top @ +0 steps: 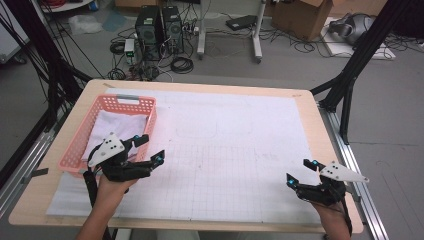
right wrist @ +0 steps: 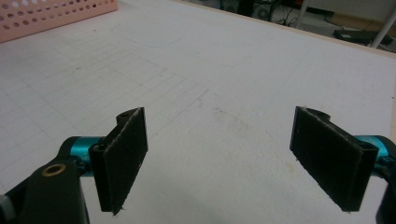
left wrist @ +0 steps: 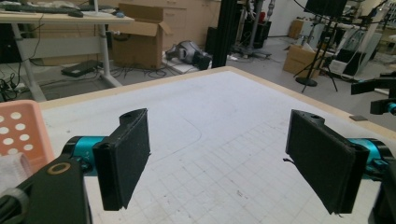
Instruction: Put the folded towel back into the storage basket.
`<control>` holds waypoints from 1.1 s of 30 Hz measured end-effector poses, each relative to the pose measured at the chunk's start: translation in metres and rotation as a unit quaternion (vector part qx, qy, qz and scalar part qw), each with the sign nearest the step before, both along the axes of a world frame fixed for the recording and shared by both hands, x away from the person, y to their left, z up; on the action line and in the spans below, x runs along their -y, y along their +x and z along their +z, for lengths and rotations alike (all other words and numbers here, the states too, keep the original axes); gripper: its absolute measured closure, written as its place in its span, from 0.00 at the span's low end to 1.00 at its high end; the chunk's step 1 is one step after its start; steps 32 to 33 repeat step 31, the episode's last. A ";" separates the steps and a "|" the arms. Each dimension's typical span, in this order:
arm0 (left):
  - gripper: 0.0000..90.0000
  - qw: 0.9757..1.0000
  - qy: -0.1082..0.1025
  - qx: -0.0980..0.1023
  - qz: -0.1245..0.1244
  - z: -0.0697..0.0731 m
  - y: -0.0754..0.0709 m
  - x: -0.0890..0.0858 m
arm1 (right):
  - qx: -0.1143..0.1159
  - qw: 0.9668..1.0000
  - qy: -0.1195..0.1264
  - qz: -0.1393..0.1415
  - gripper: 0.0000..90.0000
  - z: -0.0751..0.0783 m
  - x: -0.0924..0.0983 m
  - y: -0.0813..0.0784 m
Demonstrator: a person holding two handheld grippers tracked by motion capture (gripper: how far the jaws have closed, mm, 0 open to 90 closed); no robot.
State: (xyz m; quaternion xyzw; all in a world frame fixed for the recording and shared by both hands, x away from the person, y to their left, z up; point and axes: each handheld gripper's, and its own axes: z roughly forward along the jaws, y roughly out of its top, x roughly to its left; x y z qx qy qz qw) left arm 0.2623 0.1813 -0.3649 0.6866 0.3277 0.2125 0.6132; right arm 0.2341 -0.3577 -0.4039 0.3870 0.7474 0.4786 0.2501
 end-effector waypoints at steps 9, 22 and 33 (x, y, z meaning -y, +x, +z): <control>0.25 1.000 -0.001 -0.002 -0.003 -0.002 -0.002 0.004 | 0.001 1.000 -0.001 0.002 0.20 0.001 -0.004 0.000; 0.25 1.000 0.001 -0.004 -0.004 -0.004 -0.003 0.008 | 0.000 1.000 0.001 0.001 0.20 0.002 -0.003 -0.002; 0.25 1.000 0.003 -0.007 -0.004 -0.005 -0.002 0.008 | 0.000 1.000 0.002 0.001 0.20 0.003 -0.003 -0.001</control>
